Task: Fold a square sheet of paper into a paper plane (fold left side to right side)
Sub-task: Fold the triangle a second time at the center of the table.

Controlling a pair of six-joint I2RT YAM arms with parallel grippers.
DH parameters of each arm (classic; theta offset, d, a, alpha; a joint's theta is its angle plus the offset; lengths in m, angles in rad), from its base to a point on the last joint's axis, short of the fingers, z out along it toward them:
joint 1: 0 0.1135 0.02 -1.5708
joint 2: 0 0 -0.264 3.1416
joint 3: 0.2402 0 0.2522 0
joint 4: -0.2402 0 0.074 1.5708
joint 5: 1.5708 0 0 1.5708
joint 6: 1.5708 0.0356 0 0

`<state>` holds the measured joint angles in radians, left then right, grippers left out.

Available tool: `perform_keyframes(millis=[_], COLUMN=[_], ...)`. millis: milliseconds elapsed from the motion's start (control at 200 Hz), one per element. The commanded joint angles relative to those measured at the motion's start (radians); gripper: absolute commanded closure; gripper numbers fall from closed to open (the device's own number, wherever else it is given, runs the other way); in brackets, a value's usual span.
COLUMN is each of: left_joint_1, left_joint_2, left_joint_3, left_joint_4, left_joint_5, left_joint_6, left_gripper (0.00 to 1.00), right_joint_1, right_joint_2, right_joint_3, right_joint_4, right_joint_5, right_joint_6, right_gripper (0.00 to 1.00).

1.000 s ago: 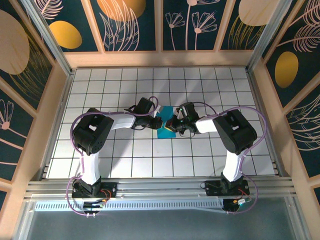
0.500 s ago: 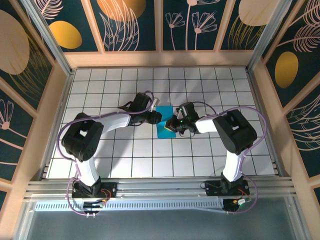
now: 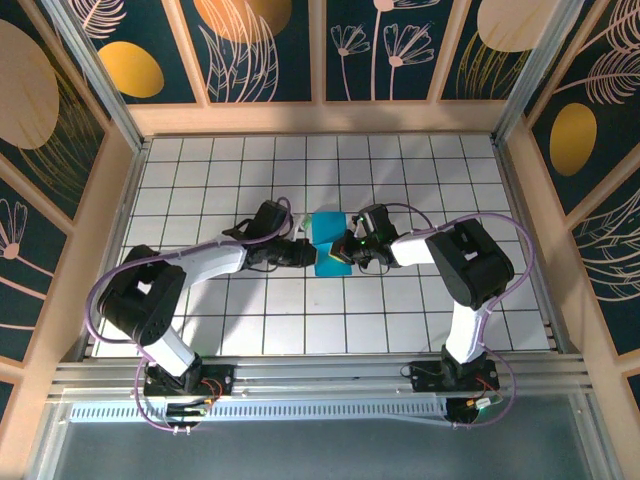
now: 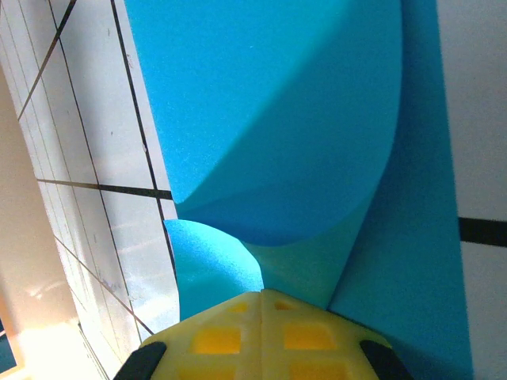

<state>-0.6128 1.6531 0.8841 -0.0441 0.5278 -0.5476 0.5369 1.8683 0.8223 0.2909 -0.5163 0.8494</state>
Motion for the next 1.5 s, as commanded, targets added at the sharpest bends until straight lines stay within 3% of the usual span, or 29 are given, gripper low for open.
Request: perform_keyframes(millis=[0,536,1491], left_joint_1=[-0.022,-0.033,-0.032], left_joint_2=[0.028,0.196,0.224], left_joint_3=[0.006,0.114,0.099], left_joint_4=[0.044,0.007,-0.056], left_joint_5=[0.095,0.014,-0.072], left_joint_6=[-0.082,-0.043,0.008], left_gripper=[0.93,0.96,0.95], right_joint_1=[0.005,0.023,0.023], right_joint_2=[0.015,0.015,0.02], right_joint_3=[-0.018,-0.008,-0.006], right_joint_4=[-0.076,-0.094,-0.102], right_joint_5=[0.062,0.067,0.064], right_joint_6=[-0.025,-0.036,-0.041], right_gripper=[1.0,1.0,1.0])
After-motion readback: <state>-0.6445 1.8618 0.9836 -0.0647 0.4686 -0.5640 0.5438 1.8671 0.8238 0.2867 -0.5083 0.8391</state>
